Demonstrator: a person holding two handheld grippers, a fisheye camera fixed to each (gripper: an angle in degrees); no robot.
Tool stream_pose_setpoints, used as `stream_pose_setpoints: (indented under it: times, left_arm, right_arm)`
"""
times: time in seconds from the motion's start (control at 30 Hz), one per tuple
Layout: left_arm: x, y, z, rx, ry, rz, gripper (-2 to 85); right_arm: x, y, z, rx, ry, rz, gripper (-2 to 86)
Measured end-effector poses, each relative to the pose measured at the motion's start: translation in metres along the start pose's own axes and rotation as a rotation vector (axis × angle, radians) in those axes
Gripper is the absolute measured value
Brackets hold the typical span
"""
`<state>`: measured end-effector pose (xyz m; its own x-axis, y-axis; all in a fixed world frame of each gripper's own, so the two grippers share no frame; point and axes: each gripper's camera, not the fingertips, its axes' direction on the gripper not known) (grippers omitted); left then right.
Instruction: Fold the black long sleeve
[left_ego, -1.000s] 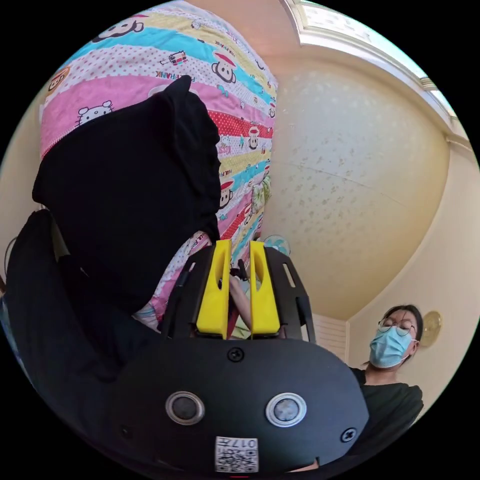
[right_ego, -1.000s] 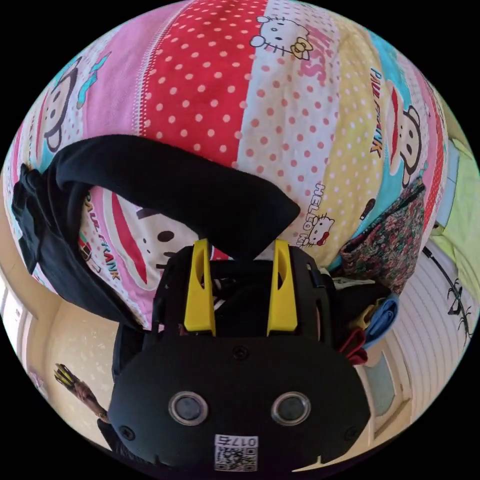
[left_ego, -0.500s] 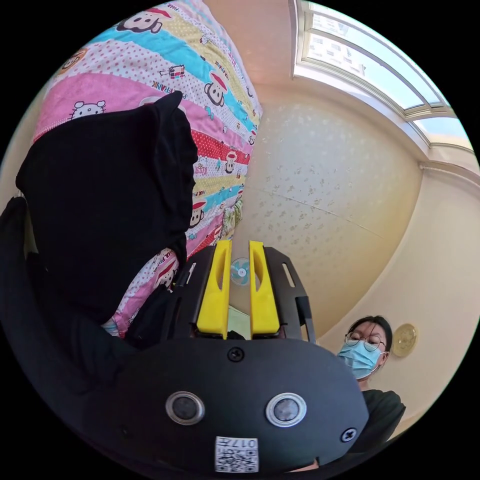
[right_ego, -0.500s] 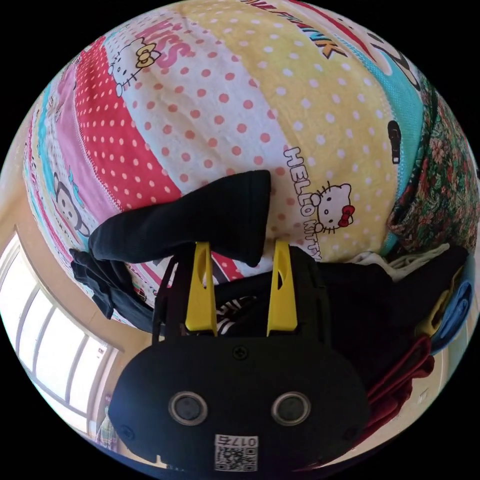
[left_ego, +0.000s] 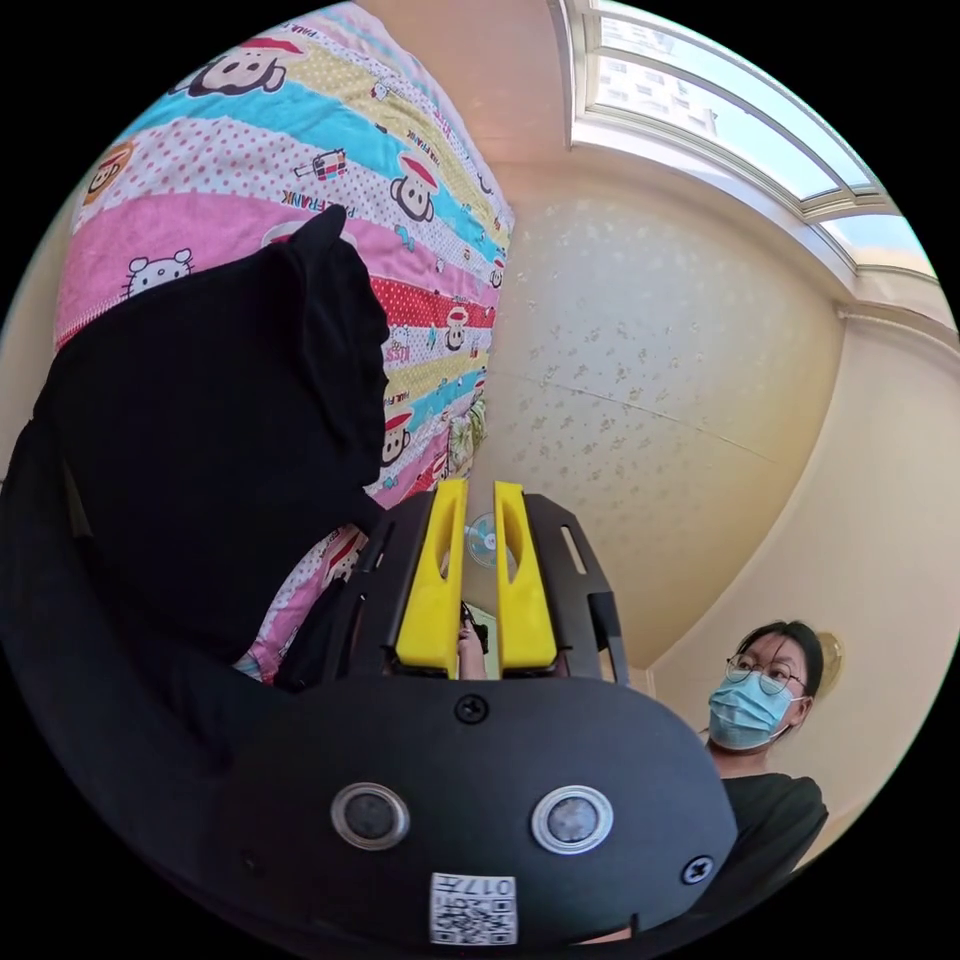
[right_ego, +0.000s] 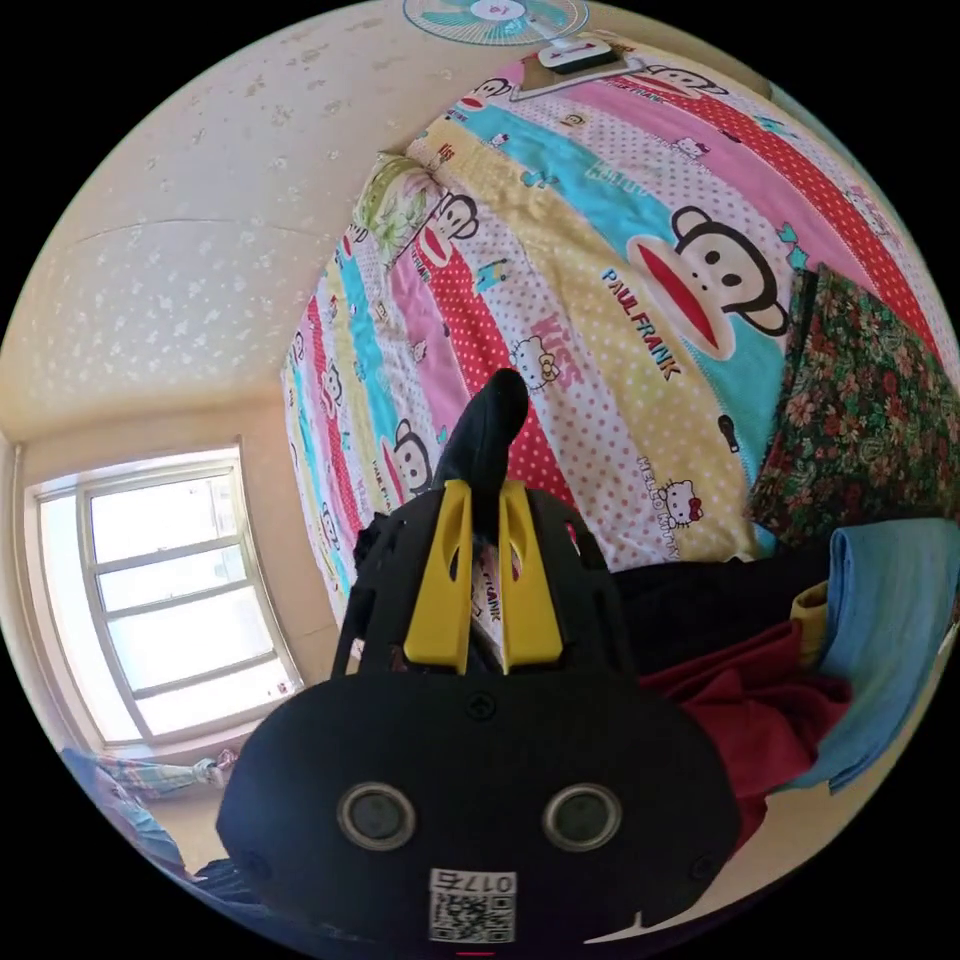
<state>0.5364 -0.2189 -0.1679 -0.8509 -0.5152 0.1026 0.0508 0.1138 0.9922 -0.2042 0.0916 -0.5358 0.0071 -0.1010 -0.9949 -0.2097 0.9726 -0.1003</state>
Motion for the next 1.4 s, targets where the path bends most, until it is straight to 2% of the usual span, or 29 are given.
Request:
stream_pose_setpoints:
  times: [0.07, 0.27, 0.43, 0.47, 0.6, 0.7, 0.73, 0.8, 0.97, 1.03, 1.13, 1.2, 1.3, 1.4]
  left_arm:
    - [0.003, -0.013, -0.006, -0.021, -0.002, -0.002, 5.2]
    - [0.010, -0.056, -0.030, -0.104, -0.020, -0.029, 5.1]
    - [0.009, -0.084, -0.054, -0.167, -0.059, -0.054, 5.1]
    - [0.007, -0.091, -0.062, -0.177, -0.076, -0.063, 5.1]
    - [-0.009, -0.112, -0.090, -0.232, -0.160, -0.090, 5.4]
    - [-0.024, -0.129, -0.116, -0.245, -0.203, -0.133, 6.4]
    - [-0.026, -0.133, -0.122, -0.242, -0.204, -0.139, 6.5]
    - [-0.031, -0.150, -0.143, -0.248, -0.238, -0.139, 6.7]
    - [-0.047, -0.189, -0.154, -0.344, -0.422, -0.071, 9.4]
    - [-0.057, -0.202, -0.145, -0.414, -0.504, 0.001, 10.9]
    - [-0.083, -0.207, -0.115, -0.589, -0.671, 0.152, 12.8]
    - [-0.113, -0.195, -0.089, -0.740, -0.793, 0.212, 14.1]
    - [-0.149, -0.168, -0.061, -0.878, -0.976, 0.286, 14.0]
    - [-0.158, -0.152, -0.053, -0.844, -1.087, 0.329, 11.4]
  right_arm:
    - [-0.014, 0.004, -0.001, -0.018, -0.080, -0.045, 2.3]
    - [-0.171, 0.073, 0.059, -0.117, -0.085, -0.437, 2.3]
    - [-0.311, 0.152, 0.194, -0.250, -0.133, -0.737, 3.1]
    - [-0.323, 0.161, 0.215, -0.274, -0.130, -0.765, 3.2]
    - [-0.360, 0.218, 0.385, -0.490, -0.179, -0.860, 4.8]
    - [-0.328, 0.247, 0.514, -0.817, -0.099, -0.760, 6.0]
    - [-0.311, 0.253, 0.533, -0.866, -0.135, -0.719, 5.9]
    - [-0.285, 0.255, 0.536, -0.833, -0.154, -0.673, 5.5]
    - [-0.204, 0.232, 0.494, -0.652, 0.013, -0.566, 6.6]
    - [-0.158, 0.218, 0.464, -0.534, 0.225, -0.514, 8.5]
    - [-0.094, 0.215, 0.439, -0.458, 0.497, -0.419, 13.2]
    - [-0.052, 0.222, 0.434, -0.455, 0.586, -0.353, 14.8]
    - [0.012, 0.249, 0.441, -0.524, 0.602, -0.262, 14.8]
    - [0.058, 0.291, 0.461, -0.645, 0.607, -0.223, 13.9]
